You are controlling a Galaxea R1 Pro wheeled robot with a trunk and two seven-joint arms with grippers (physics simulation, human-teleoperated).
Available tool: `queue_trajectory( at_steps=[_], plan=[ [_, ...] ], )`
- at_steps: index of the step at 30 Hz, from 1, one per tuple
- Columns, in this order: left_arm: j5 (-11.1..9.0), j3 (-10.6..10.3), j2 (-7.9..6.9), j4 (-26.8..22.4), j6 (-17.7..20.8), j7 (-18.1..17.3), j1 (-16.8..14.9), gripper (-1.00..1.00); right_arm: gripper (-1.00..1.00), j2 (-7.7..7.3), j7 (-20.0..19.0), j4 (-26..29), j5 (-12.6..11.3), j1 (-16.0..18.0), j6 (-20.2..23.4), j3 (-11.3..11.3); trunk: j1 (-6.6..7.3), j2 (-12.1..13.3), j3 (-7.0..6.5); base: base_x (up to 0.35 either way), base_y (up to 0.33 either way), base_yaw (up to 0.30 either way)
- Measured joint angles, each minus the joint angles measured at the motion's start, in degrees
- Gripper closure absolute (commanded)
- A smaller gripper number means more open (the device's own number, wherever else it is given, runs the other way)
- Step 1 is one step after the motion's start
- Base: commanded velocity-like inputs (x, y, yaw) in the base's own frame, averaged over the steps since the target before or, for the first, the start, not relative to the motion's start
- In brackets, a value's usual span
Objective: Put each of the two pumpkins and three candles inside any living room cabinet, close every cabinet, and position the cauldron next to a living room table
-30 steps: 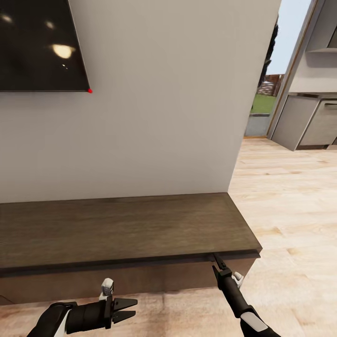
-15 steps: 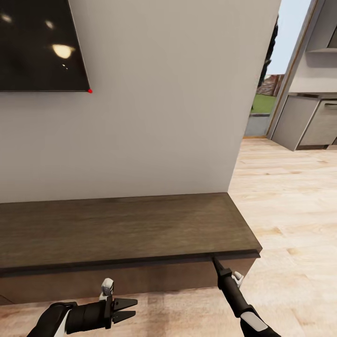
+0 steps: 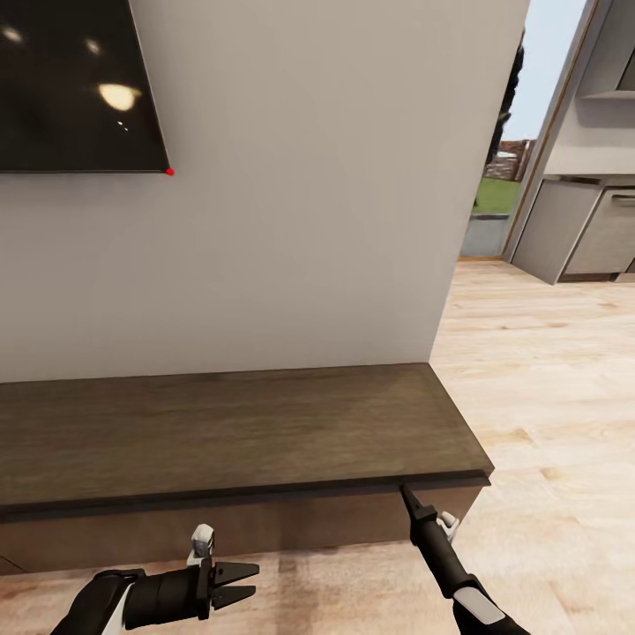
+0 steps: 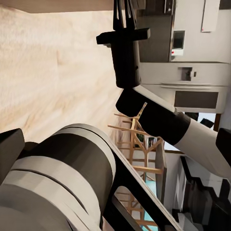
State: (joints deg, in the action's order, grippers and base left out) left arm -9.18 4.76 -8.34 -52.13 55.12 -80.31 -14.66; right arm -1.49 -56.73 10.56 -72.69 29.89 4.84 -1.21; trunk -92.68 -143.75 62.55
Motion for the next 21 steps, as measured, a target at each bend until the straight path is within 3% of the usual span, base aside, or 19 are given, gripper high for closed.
queue_trajectory(
  at_steps=[21],
  plan=[
    [0.0, 0.0, 0.0, 0.1, 0.0, 0.0, 0.0, -1.0, 1.0, -0.09, 0.7, 0.6, 0.2, 0.0, 0.1, 0.2, 0.0, 0.0, 0.01, -0.006, 0.0, 0.0]
  ],
)
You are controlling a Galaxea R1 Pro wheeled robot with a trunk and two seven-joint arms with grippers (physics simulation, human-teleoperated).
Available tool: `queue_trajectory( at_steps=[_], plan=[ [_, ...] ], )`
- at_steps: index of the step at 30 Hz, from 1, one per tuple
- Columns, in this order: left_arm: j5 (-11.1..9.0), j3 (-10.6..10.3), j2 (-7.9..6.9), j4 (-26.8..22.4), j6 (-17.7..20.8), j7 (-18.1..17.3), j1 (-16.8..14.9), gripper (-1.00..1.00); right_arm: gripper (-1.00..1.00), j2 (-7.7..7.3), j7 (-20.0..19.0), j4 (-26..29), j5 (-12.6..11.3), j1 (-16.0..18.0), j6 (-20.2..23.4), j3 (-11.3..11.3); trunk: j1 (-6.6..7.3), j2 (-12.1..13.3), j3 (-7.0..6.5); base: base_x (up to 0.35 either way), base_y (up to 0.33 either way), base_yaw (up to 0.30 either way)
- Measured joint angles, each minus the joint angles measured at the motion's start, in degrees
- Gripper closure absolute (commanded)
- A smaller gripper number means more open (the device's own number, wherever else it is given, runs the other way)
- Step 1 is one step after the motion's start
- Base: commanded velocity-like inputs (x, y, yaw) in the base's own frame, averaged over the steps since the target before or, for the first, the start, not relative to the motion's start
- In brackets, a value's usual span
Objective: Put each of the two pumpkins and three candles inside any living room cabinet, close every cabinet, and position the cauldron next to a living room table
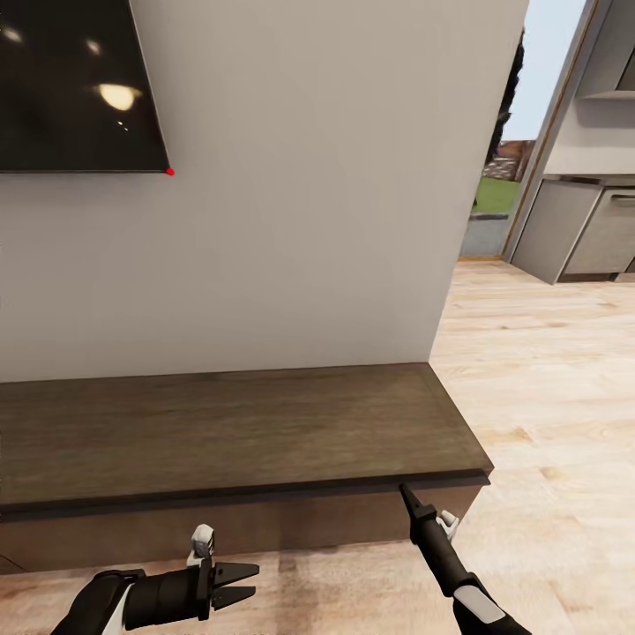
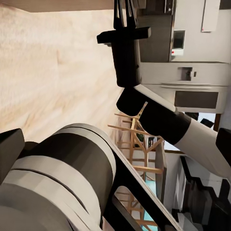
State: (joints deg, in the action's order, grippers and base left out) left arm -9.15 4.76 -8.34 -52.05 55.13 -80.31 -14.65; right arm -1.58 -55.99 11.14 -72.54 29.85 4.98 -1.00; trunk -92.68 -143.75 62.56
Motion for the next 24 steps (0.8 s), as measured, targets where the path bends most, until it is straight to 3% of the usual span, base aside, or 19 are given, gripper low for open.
queue_trajectory(
  at_steps=[24],
  plan=[
    [0.0, 0.0, 0.03, 0.0, 0.0, 0.0, 0.0, -1.0, 1.0, 0.01, 1.2, 0.7, -0.1, 0.0, 0.0, 0.1, 0.0, 0.0, -0.01, -0.011, 0.0, 0.0]
  ],
)
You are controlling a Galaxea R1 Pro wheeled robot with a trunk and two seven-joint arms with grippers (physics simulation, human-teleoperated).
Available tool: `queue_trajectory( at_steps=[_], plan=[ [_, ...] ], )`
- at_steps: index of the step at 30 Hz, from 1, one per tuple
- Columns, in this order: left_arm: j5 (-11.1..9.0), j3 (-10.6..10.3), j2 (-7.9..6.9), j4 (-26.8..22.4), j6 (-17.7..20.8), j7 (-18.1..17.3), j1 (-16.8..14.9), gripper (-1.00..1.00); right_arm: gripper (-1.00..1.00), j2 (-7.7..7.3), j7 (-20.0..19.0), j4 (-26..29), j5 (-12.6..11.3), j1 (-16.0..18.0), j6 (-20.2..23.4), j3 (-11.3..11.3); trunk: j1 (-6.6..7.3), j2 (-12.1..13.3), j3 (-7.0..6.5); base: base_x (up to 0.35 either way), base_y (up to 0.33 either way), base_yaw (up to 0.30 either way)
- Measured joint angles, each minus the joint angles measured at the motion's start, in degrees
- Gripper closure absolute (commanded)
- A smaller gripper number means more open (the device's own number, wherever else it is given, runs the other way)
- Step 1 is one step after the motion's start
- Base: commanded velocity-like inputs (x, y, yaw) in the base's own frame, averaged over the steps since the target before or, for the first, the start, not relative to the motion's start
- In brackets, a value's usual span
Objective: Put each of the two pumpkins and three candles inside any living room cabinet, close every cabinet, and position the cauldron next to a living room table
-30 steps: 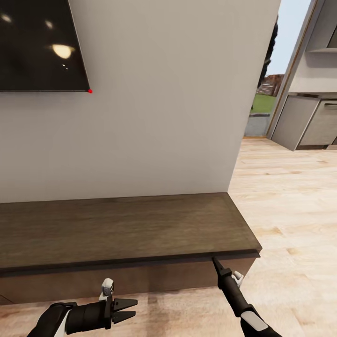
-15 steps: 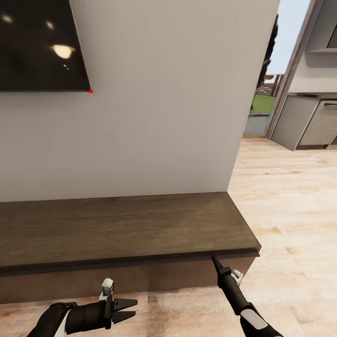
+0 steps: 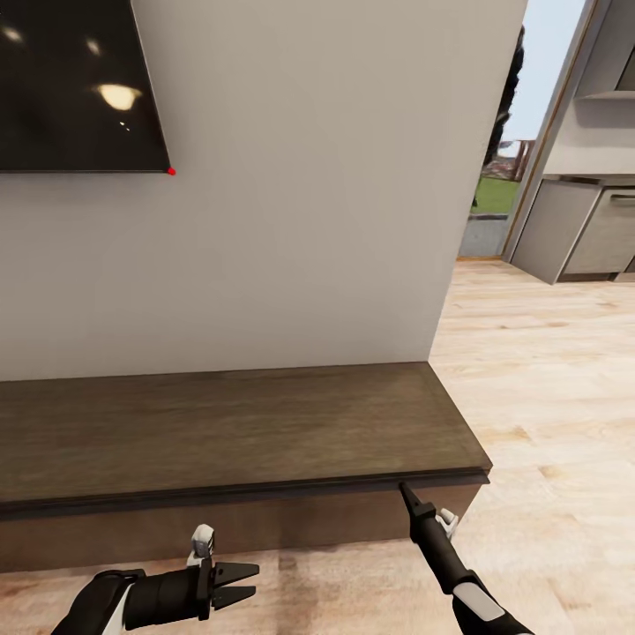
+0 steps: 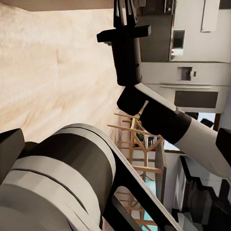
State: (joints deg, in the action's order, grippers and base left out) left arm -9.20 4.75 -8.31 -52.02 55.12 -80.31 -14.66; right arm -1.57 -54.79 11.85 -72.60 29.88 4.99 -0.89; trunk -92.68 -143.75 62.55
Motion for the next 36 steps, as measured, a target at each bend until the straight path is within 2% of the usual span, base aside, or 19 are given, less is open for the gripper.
queue_trajectory(
  at_steps=[36],
  plan=[
    [0.0, 0.0, -0.03, -0.1, 0.0, 0.0, 0.0, -1.0, 1.0, 0.07, -0.5, -0.3, -0.4, 0.0, 0.0, 0.0, -0.01, 0.0, 0.0, -0.002, 0.0, 0.0]
  ],
)
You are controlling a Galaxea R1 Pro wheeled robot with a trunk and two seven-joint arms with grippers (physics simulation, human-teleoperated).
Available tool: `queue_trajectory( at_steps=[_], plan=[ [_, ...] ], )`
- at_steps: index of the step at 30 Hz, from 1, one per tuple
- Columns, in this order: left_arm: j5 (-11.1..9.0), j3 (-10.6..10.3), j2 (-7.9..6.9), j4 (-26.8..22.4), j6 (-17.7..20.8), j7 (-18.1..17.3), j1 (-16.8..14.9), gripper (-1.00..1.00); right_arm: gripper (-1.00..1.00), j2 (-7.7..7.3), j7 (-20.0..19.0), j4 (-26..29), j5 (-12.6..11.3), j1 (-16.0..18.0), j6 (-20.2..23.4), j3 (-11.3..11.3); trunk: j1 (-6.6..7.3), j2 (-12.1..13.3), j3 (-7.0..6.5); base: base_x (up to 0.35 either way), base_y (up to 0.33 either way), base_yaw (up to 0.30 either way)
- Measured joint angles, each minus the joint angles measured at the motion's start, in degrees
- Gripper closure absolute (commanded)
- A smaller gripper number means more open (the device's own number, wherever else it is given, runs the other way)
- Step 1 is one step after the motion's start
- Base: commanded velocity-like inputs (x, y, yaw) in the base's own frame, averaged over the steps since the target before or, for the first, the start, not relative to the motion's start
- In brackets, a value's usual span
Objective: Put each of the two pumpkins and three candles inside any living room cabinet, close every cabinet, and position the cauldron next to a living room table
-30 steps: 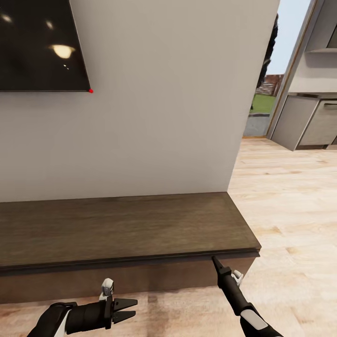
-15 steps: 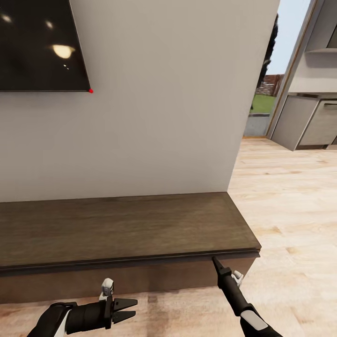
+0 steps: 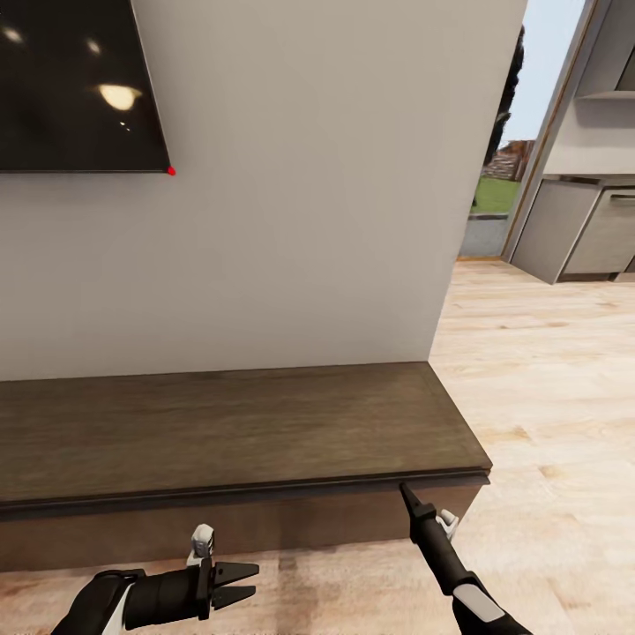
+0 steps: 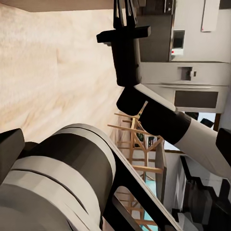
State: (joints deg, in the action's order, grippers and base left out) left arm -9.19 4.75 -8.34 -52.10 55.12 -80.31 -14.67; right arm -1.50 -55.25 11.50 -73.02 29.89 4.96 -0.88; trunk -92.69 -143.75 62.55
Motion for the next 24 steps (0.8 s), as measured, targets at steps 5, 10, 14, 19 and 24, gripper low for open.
queue_trajectory(
  at_steps=[5, 10, 14, 19, 24],
  plan=[
    [0.0, 0.0, 0.0, 0.0, 0.0, 0.0, 0.0, -1.0, 1.0, 0.02, -0.1, -0.1, 0.0, 0.0, 0.0, -0.1, 0.01, 0.0, 0.0, -0.008, 0.0, 0.0],
    [0.0, 0.0, 0.0, 0.0, 0.0, 0.0, 0.0, -1.0, 1.0, 0.0, 0.0, 0.0, 0.0, 0.0, 0.0, -0.1, -0.01, 0.0, 0.0, -0.092, 0.0, 0.0],
    [0.0, 0.0, 0.0, 0.0, 0.0, 0.0, 0.0, -1.0, 1.0, 0.0, 0.1, 0.0, -0.1, 0.0, 0.0, -0.2, 0.0, 0.0, 0.0, -0.052, 0.0, 0.0],
    [0.0, 0.0, 0.0, 0.0, 0.0, 0.0, 0.0, -1.0, 1.0, 0.02, 0.2, 0.1, -0.1, 0.0, 0.0, -0.2, 0.01, 0.0, 0.0, -0.006, 0.0, 0.0],
    [0.0, 0.0, 0.0, 0.0, 0.0, 0.0, 0.0, -1.0, 1.0, 0.02, 0.4, 0.2, -0.1, 0.0, 0.0, -0.3, 0.0, 0.0, 0.0, -0.056, 0.0, 0.0]
  ],
)
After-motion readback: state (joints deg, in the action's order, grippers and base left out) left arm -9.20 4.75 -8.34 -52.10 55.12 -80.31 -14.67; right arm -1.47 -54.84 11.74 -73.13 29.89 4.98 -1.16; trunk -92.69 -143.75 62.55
